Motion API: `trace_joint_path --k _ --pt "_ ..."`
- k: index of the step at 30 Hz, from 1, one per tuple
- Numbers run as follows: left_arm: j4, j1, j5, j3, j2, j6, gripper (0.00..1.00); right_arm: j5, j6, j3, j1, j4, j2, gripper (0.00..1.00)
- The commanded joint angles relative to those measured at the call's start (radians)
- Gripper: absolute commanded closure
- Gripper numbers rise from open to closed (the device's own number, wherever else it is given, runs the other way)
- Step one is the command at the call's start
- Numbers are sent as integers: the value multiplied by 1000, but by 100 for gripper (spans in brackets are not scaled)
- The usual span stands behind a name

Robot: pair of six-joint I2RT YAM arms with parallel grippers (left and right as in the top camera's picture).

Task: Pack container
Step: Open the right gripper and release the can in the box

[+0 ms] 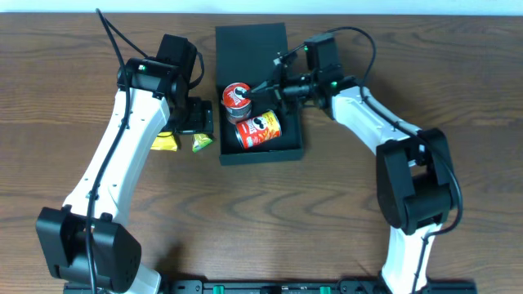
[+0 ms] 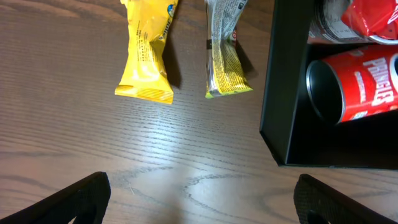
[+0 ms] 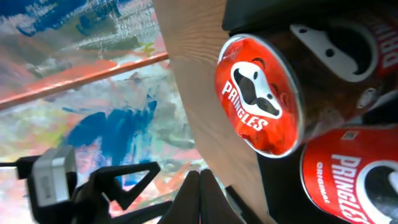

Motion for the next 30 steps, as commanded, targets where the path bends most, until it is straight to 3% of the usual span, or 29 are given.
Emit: trace_joint_path --k 1,14,30 --pt "-6 0 -11 21 9 -9 4 66 -8 -1 3 0 7 98" --pt "-5 0 -11 21 9 -8 5 225 -77 -1 6 -38 7 99" --pt "-1 0 -11 21 9 -8 5 272 -77 -1 39 -68 7 99"
